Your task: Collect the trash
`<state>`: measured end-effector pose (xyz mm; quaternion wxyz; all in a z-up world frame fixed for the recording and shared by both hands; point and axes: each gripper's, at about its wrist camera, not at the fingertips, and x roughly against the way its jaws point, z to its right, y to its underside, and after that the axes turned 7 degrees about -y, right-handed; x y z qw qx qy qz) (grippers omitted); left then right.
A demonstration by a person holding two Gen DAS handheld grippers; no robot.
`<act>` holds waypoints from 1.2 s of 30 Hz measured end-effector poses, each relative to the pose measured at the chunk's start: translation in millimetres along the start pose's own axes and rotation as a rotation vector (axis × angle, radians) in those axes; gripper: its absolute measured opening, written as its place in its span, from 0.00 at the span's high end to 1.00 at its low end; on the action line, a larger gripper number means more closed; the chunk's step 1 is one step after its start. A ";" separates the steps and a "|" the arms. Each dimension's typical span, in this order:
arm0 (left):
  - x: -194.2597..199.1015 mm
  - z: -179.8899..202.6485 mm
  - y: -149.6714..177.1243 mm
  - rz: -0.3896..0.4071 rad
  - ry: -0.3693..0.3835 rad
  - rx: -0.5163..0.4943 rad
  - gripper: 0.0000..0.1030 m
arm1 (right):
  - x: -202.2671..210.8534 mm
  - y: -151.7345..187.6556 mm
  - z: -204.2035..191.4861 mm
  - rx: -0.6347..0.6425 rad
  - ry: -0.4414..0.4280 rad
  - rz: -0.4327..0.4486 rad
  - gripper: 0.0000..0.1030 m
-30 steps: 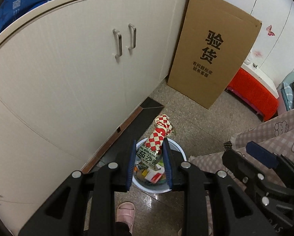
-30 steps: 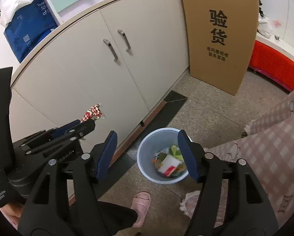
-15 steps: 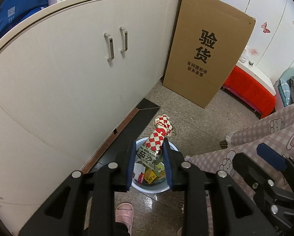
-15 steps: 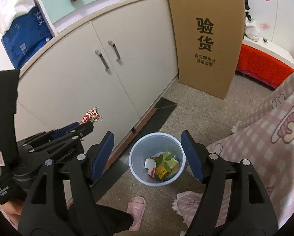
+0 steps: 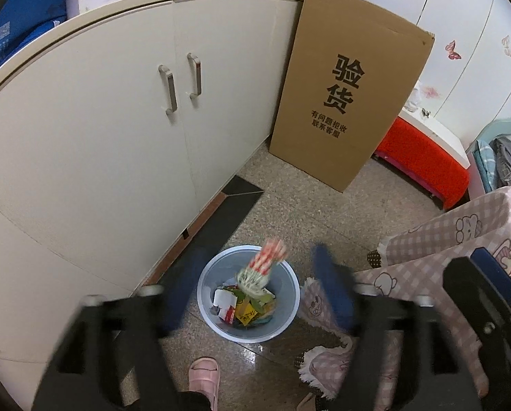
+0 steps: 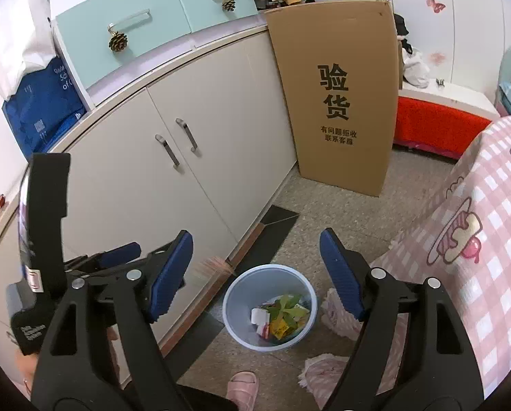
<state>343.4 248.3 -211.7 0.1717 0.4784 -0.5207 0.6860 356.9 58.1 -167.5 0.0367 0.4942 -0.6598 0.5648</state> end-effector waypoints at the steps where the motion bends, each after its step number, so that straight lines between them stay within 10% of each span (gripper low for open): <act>1: -0.1 0.7 0.4 -0.006 -0.004 -0.002 0.30 | 1.8 0.2 -0.2 -0.003 0.001 0.002 0.27; 13: 60.0 -1.6 13.2 0.061 0.017 0.007 0.27 | 66.6 2.7 -9.3 -0.008 0.008 0.066 0.26; 36: 307.5 18.6 112.7 0.529 0.104 -0.102 0.15 | 310.2 68.9 -44.2 0.088 0.178 0.418 0.16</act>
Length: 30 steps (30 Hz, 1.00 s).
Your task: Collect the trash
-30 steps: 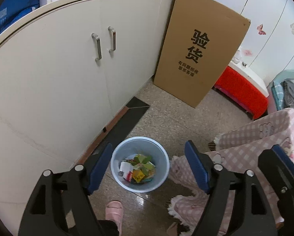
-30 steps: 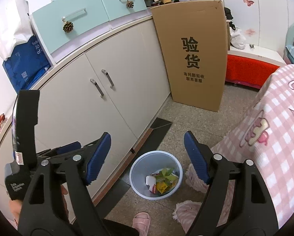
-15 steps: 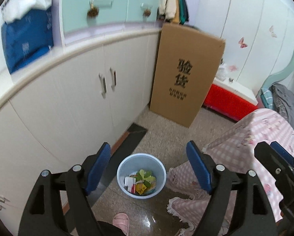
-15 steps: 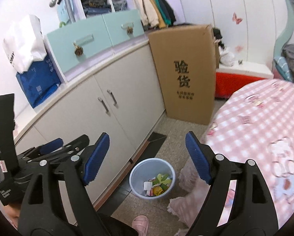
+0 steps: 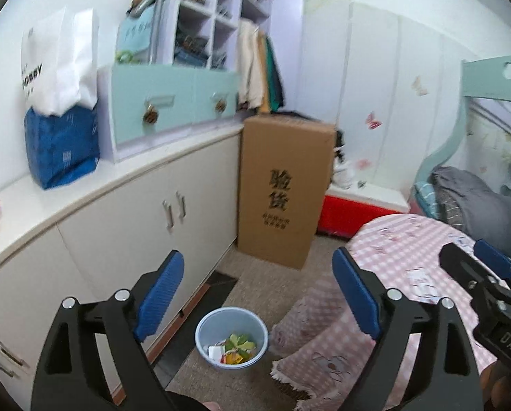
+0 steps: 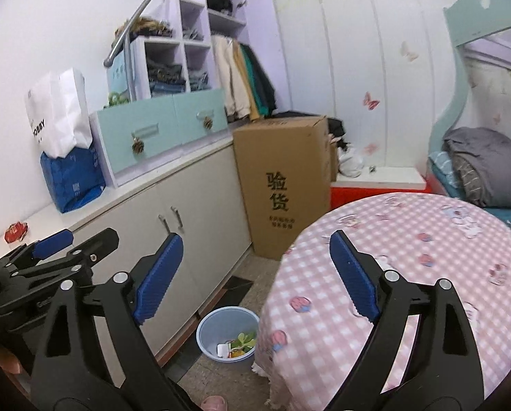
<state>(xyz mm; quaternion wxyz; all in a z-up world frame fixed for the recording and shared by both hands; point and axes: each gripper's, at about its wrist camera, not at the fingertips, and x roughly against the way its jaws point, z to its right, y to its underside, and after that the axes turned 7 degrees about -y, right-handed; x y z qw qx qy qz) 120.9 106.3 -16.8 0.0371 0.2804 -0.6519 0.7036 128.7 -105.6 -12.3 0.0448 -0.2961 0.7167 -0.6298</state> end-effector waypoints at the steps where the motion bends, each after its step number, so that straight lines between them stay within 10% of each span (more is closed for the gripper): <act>1: 11.1 2.7 1.9 0.018 0.018 -0.008 0.14 | 11.7 1.5 0.7 0.000 0.009 0.015 0.16; 30: 135.7 28.3 49.9 0.223 0.141 -0.111 0.07 | 139.2 56.1 -11.8 0.001 0.150 0.165 0.09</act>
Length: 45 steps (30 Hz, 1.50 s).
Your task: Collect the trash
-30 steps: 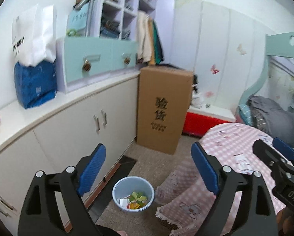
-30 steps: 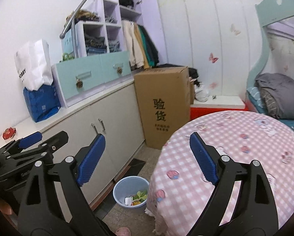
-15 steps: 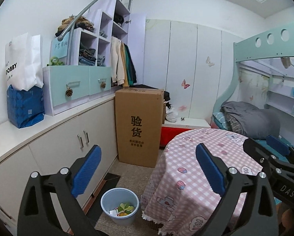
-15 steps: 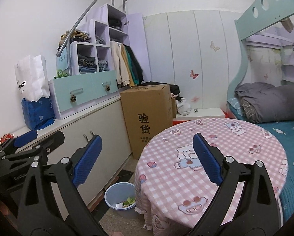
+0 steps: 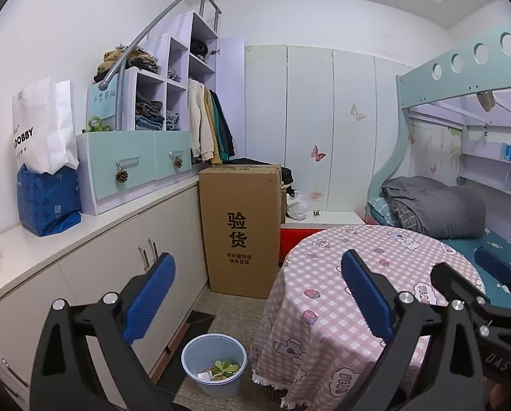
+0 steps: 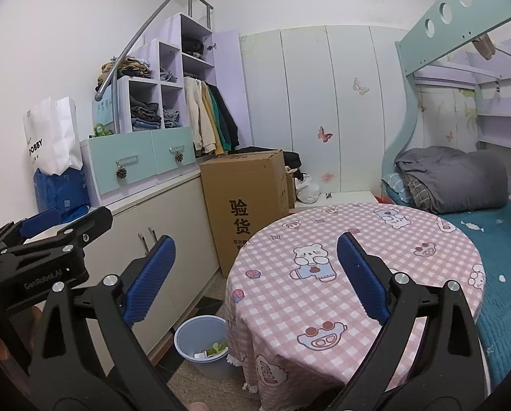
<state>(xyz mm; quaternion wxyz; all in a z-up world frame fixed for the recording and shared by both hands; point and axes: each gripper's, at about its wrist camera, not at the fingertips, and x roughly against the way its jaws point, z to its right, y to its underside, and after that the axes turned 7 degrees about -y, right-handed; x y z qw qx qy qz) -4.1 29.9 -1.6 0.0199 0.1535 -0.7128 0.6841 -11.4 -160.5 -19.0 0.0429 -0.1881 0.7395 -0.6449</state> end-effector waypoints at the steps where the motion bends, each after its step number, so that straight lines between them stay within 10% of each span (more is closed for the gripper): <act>1: -0.3 0.3 -0.2 -0.001 0.002 -0.001 0.07 | 0.0 0.1 0.0 0.000 -0.001 0.000 0.09; 45: -8.4 -0.6 1.6 -0.019 0.002 -0.014 0.07 | -7.5 7.8 3.5 -0.014 -0.010 -0.032 0.09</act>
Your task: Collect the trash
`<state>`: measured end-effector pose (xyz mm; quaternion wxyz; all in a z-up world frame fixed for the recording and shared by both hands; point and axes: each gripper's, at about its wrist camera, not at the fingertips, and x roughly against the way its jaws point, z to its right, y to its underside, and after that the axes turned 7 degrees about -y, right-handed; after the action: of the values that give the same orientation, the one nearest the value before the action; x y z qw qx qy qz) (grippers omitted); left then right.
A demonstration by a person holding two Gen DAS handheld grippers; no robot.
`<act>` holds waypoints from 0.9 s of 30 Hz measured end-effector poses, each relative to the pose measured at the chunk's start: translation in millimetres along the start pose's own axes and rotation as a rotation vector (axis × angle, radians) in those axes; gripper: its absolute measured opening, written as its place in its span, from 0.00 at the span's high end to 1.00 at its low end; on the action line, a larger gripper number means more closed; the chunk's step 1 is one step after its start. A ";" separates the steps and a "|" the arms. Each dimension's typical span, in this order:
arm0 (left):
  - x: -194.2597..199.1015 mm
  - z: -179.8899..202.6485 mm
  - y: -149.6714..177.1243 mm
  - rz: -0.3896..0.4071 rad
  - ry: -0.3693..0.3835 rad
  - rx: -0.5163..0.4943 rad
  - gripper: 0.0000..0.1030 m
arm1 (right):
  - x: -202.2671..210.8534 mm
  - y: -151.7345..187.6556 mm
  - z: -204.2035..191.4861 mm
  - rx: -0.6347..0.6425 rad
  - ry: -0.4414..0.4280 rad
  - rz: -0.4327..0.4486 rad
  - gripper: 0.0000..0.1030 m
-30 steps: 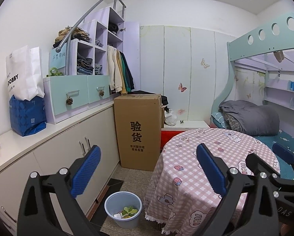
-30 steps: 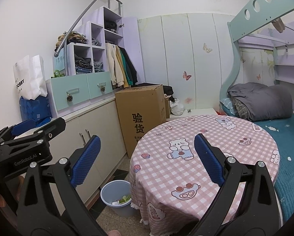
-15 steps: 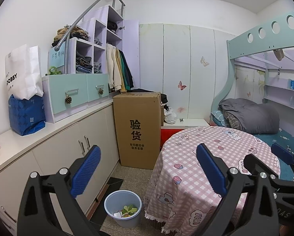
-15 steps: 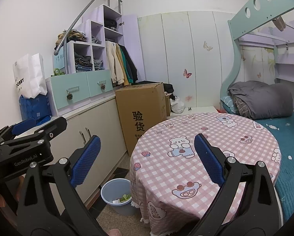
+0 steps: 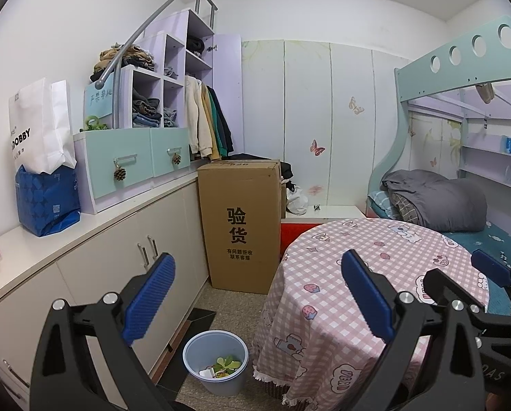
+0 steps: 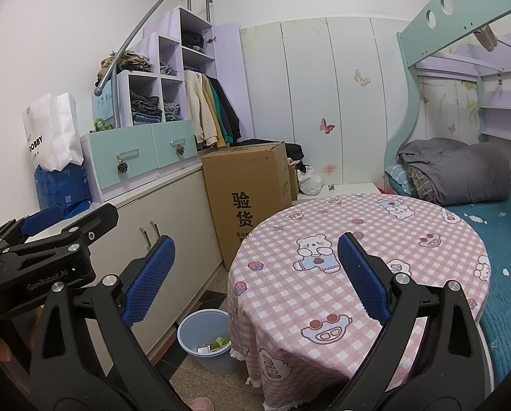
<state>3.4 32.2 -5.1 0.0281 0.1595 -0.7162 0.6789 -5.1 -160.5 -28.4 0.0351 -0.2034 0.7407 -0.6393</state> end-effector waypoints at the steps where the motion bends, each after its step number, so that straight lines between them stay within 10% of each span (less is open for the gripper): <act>1: 0.1 0.2 -0.1 0.000 -0.001 0.000 0.07 | 0.1 0.2 -0.2 0.000 -0.001 -0.001 0.09; 27: -3.0 -5.9 2.8 -0.005 -0.002 -0.007 0.07 | -2.9 3.5 -6.2 -0.013 -0.010 -0.016 0.08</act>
<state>4.4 38.6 -8.2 0.0299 0.1619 -0.7182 0.6761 -5.3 -153.4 -31.2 0.0325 -0.2126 0.7430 -0.6337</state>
